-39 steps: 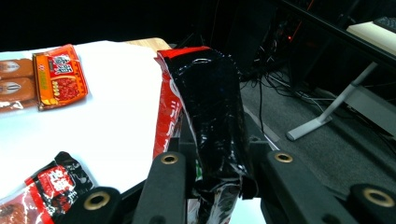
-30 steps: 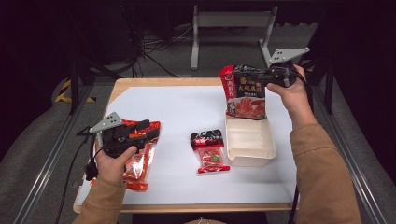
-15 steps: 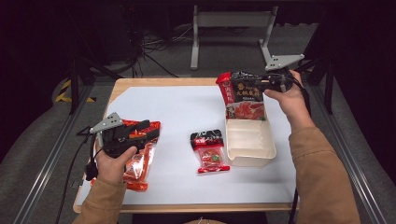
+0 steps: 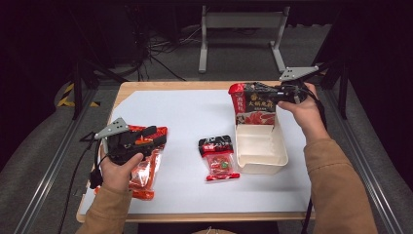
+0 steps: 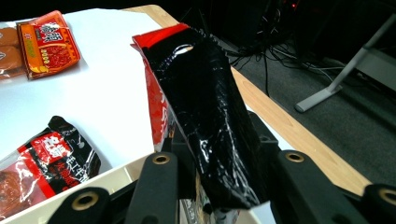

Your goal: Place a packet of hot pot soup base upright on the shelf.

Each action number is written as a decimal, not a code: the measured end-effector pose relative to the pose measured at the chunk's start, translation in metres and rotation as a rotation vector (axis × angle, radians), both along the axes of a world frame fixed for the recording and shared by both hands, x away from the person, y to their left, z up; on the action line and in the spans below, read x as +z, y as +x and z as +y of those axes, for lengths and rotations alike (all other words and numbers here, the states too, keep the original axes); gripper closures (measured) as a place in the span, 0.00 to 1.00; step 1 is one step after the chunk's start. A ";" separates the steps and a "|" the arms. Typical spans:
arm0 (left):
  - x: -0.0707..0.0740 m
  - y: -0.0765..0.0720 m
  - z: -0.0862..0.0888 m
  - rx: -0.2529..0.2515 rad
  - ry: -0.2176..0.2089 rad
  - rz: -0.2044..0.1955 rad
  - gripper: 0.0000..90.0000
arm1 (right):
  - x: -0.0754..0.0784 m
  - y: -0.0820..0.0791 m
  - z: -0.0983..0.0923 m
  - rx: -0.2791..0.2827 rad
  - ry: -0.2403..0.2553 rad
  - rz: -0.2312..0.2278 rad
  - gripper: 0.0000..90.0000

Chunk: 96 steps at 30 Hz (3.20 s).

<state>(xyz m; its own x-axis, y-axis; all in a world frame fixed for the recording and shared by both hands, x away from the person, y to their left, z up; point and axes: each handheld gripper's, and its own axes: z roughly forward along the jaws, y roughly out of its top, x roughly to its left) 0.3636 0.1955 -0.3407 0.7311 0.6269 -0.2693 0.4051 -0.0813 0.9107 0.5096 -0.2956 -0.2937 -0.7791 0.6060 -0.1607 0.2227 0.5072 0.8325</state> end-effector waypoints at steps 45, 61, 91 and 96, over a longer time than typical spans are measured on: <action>0.001 0.009 0.005 0.005 0.108 0.008 0.40 | 0.015 -0.052 -0.050 -0.176 0.197 0.032 0.35; 0.011 0.005 0.019 0.018 0.152 -0.008 0.38 | 0.017 -0.111 -0.046 -0.152 0.227 0.008 0.35; 0.014 0.028 0.069 0.049 0.247 -0.015 0.37 | -0.021 -0.134 -0.046 -0.121 0.235 0.002 0.41; 0.007 0.037 0.085 0.073 0.240 0.002 0.38 | -0.023 -0.133 -0.045 -0.106 0.231 -0.013 0.43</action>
<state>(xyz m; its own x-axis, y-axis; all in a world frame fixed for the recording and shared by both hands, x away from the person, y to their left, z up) 0.4007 0.2803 -0.3341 0.6814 0.7239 -0.1079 0.4196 -0.2655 0.8680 0.3769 -0.3406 -0.3167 -0.7078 0.7061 -0.0180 0.2533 0.2774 0.9268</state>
